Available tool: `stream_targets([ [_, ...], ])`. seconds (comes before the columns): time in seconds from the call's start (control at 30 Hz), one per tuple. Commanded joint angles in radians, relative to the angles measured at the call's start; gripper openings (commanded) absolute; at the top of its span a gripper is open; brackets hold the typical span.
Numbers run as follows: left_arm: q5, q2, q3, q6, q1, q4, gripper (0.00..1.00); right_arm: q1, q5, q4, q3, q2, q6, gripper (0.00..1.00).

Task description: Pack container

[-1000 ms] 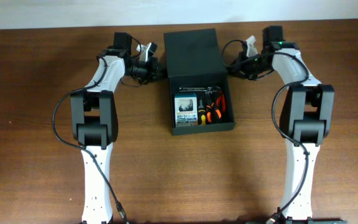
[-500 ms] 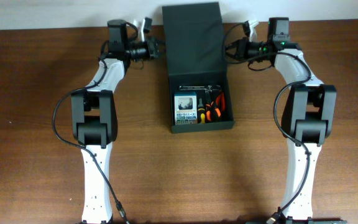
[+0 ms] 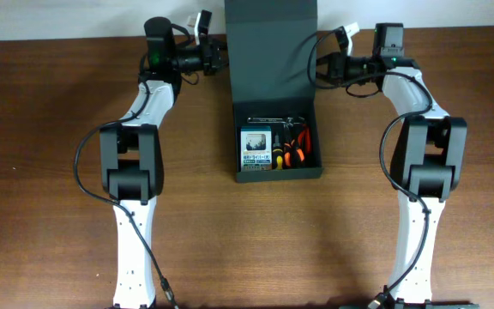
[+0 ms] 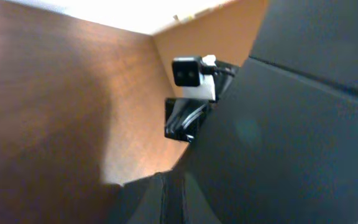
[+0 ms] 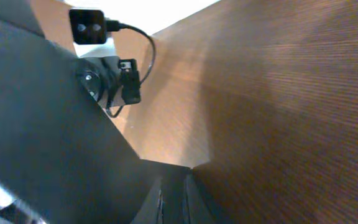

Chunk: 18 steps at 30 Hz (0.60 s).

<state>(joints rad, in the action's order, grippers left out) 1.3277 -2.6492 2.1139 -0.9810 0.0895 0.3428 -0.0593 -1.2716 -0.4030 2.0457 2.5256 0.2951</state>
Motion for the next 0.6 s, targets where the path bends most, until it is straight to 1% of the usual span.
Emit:
stream_targets([
  [0.0, 0.058, 0.003, 0.009, -0.059, 0.007, 0.010, 0.02, -0.002, -0.078, 0.003, 0.024, -0.109, -0.019, 0.04],
  [0.2, 0.003, 0.050, 0.009, -0.050, 0.013, 0.010, 0.02, -0.002, -0.008, -0.016, 0.024, -0.187, -0.029, 0.04],
  [0.43, -0.119, 0.137, 0.009, -0.035, 0.026, -0.006, 0.02, 0.010, 0.086, -0.119, 0.024, -0.244, -0.040, 0.04],
  [0.53, -0.143, 0.177, 0.009, 0.021, 0.032, -0.107, 0.02, 0.022, 0.136, -0.191, 0.024, -0.263, -0.089, 0.04],
  [0.57, -0.152, 0.195, 0.009, 0.079, 0.037, -0.188, 0.02, 0.027, 0.161, -0.231, 0.024, -0.272, -0.122, 0.04],
])
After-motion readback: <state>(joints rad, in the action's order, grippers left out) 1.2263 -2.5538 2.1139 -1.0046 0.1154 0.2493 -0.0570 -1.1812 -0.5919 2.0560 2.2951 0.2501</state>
